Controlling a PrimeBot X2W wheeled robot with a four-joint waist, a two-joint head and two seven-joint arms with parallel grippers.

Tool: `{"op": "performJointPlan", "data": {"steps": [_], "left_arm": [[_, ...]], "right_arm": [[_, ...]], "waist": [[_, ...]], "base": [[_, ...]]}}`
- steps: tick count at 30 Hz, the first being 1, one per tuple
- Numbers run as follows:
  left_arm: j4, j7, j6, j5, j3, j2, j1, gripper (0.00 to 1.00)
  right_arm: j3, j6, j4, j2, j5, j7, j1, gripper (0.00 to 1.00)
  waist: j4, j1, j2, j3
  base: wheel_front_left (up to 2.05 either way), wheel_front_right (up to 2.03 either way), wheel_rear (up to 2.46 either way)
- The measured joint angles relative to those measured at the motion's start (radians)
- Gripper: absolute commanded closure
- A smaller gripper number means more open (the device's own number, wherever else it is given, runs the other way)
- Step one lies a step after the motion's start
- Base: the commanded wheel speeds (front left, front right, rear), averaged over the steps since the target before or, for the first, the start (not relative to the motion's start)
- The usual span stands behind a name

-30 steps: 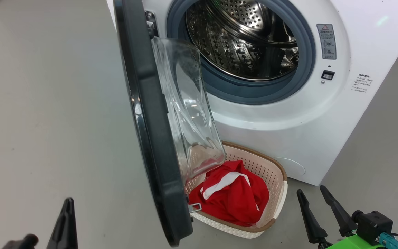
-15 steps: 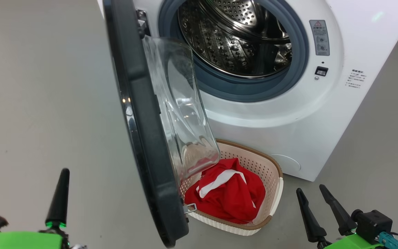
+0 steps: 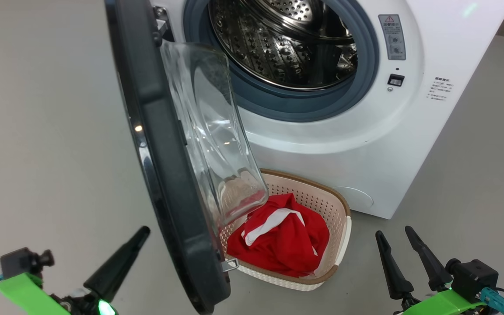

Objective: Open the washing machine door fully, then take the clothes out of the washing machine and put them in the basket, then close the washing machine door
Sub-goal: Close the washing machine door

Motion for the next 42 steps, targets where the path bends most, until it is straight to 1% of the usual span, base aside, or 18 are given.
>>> {"op": "performJointPlan", "data": {"steps": [4, 7, 13, 21, 26, 30, 38, 42], "left_arm": [[0.0, 0.085, 0.0, 0.019, 0.016, -0.03, 0.0, 1.0], [0.001, 0.124, 0.0, 0.039, 0.031, -0.051, 0.0, 1.0], [0.001, 0.175, 0.0, 0.08, 0.063, -0.094, -0.004, 1.0], [-0.002, 0.212, 0.0, 0.129, 0.081, -0.131, -0.014, 1.0], [-0.005, 0.218, 0.001, 0.148, 0.078, -0.154, -0.036, 1.0], [-0.006, 0.21, 0.001, 0.17, 0.074, -0.161, -0.056, 1.0], [0.007, 0.146, 0.001, 0.214, 0.04, -0.178, -0.123, 1.0], [0.027, 0.094, 0.001, 0.235, 0.026, -0.181, -0.171, 1.0]], "right_arm": [[0.001, 0.0, 0.0, 0.0, 0.0, 0.0, -0.002, 0.0], [0.001, 0.0, 0.0, 0.0, 0.0, 0.0, -0.004, 0.0], [0.001, 0.0, 0.0, 0.001, 0.0, 0.0, -0.008, 0.0], [0.001, 0.0, -0.002, 0.001, 0.0, 0.0, -0.017, 0.0], [0.002, 0.0, -0.007, 0.001, 0.0, 0.0, -0.022, 0.0], [0.002, 0.0, -0.009, 0.001, 0.0, 0.0, -0.022, 0.0], [-0.005, 0.0, -0.012, -0.001, -0.011, 0.0, -0.036, 0.0], [-0.007, 0.0, -0.015, -0.001, -0.033, 0.0, -0.046, 0.0]], "waist": [[-0.012, 0.0, 0.0, 0.003], [-0.023, 0.0, 0.0, 0.005], [-0.049, 0.0, 0.0, 0.01], [-0.09, 0.0, 0.0, 0.016], [-0.121, 0.0, 0.0, 0.022], [-0.15, 0.0, 0.0, 0.026], [-0.202, 0.0, 0.0, 0.044], [-0.235, 0.0, 0.0, 0.056]], "base": [[0.0, 0.0, 0.0], [0.0, 0.0, 0.0], [0.0, 0.0, 0.0], [0.0, 0.0, 0.0], [0.0, 0.0, 0.0], [0.0, 0.0, 0.0], [0.0, 0.0, 0.0], [0.0, 0.0, 0.0]]}}
